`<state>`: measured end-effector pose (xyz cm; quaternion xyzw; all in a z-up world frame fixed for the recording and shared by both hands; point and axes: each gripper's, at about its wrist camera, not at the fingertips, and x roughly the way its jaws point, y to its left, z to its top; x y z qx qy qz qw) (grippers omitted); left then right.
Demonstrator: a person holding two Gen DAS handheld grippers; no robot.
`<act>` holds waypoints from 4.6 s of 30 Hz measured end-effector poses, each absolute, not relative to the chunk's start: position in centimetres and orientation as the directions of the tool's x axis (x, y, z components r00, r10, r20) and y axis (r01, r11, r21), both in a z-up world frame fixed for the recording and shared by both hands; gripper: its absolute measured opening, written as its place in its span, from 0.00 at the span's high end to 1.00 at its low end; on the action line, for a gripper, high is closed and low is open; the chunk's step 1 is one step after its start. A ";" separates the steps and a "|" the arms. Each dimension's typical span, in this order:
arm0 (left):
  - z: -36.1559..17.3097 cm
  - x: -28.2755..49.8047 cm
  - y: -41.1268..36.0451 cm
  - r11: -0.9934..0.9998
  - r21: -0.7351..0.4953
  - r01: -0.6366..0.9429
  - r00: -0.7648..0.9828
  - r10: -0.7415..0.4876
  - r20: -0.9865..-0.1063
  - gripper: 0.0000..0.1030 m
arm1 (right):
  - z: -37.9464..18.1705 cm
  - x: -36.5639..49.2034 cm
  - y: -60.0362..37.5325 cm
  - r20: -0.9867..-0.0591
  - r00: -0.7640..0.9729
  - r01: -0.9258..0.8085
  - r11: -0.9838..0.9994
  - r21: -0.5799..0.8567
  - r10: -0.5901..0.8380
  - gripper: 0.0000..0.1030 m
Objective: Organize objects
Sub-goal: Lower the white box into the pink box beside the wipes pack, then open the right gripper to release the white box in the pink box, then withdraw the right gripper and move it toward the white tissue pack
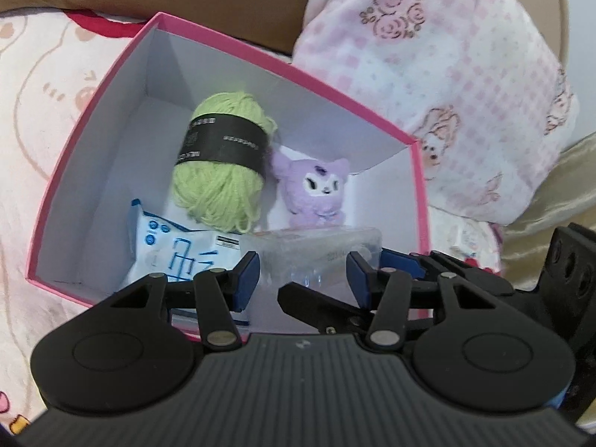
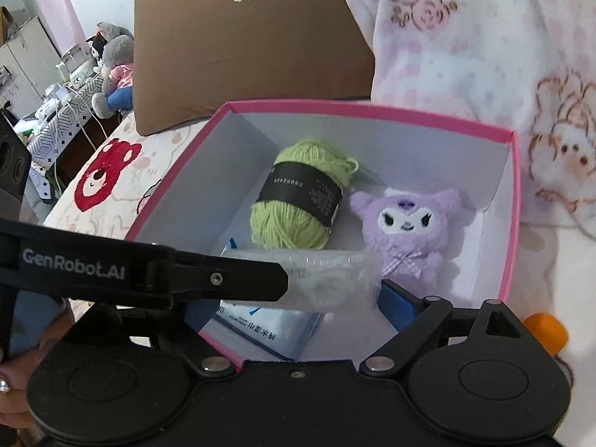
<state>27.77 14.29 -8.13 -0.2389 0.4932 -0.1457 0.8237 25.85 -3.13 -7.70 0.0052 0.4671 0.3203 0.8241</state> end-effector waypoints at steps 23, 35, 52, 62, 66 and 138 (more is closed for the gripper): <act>-9.7 27.9 12.6 0.948 -0.318 -0.006 0.490 -0.274 -0.828 0.52 | -11.8 27.1 -2.6 -0.773 0.280 -0.449 0.790 0.418 0.569 0.40; -9.0 27.5 13.9 0.943 -0.323 -0.074 0.491 -0.248 -0.835 0.52 | -12.3 27.0 -2.4 -0.741 0.224 -0.440 0.744 0.503 0.633 0.43; -8.5 27.2 14.7 0.955 -0.267 -0.133 0.523 -0.161 -0.837 0.52 | -12.3 27.0 -1.4 -0.698 0.211 -0.437 0.705 0.558 0.684 0.42; -8.8 26.9 14.6 0.954 -0.260 -0.151 0.534 -0.143 -0.834 0.52 | -12.1 26.3 -0.7 -0.714 0.248 -0.472 0.726 0.501 0.654 0.41; -8.7 26.6 15.0 0.945 -0.284 -0.165 0.522 -0.161 -0.838 0.56 | -11.7 26.1 -1.1 -0.709 0.271 -0.477 0.731 0.488 0.651 0.41; 7.8 7.0 0.9 0.909 -0.135 0.394 0.396 -0.300 -0.868 0.24 | 6.1 4.7 -16.8 -0.791 0.558 -0.493 0.867 -0.072 0.251 0.15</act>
